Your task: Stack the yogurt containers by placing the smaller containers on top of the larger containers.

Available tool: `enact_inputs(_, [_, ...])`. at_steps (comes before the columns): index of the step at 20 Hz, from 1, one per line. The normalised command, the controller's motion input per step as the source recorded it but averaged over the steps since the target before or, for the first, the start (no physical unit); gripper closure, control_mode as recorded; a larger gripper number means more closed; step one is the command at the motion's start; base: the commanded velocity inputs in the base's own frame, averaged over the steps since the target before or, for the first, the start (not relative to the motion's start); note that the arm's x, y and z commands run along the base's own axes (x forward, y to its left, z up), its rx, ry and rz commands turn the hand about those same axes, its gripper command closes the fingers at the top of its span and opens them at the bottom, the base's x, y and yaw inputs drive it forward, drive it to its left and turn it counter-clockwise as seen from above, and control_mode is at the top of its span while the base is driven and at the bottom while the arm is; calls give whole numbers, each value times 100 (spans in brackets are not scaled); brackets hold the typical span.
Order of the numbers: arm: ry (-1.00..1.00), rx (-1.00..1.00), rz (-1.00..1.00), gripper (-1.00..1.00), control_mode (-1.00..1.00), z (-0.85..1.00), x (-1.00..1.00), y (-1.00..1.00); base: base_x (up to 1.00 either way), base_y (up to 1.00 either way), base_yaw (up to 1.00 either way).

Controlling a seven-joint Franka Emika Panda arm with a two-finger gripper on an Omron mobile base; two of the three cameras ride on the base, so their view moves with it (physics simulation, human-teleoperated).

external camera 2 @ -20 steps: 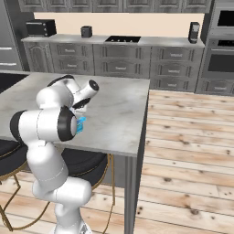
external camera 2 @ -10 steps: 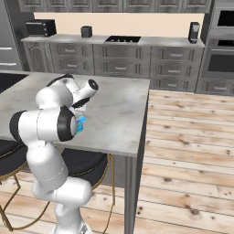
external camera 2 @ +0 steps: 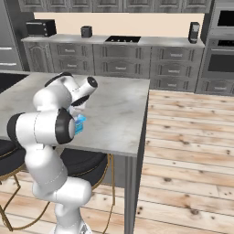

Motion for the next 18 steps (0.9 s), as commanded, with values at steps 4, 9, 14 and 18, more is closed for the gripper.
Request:
enact_inputs(4, [2,-4,-2,-100,-100,21,-17,-1,0,0,0])
enact_inputs(9, [6,-13,0,-100,-100,22,-20,0,0,0,0])
enact_inputs(14, [6,-32,11,-100,-100,26,-28,0,0,0,0])
enact_inputs(18, [20,-36,19,-100,-100,24,-24,0,0,0,0])
